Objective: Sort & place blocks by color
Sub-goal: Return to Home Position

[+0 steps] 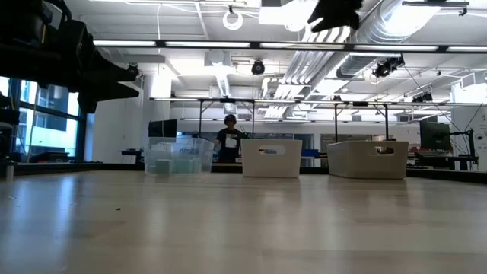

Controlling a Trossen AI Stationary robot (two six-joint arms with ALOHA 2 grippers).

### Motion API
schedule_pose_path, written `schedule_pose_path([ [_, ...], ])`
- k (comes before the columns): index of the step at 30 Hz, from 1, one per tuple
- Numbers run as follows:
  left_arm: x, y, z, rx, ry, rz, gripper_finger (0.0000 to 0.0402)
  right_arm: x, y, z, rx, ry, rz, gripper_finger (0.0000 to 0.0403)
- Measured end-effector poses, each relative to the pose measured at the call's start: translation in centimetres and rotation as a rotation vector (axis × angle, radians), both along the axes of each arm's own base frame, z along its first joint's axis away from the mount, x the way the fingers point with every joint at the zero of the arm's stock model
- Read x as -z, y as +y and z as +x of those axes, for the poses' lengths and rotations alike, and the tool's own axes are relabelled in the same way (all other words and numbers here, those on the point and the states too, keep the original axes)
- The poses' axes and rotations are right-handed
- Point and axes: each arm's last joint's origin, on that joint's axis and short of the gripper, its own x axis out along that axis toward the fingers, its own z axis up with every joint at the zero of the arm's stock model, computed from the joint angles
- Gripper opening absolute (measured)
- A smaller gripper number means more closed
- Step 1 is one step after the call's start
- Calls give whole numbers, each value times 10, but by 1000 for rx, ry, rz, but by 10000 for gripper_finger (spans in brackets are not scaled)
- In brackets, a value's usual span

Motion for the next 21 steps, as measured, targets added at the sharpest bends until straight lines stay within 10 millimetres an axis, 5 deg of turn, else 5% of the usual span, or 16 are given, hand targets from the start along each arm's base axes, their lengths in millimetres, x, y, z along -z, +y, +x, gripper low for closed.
schedule_pose_path([
  [9,0,0,0,0,1,0,142,42,27,-63,-7,-162,16,156],
  [21,0,0,0,1,1,-1,142,109,55,-104,-115,-347,-11,156],
])
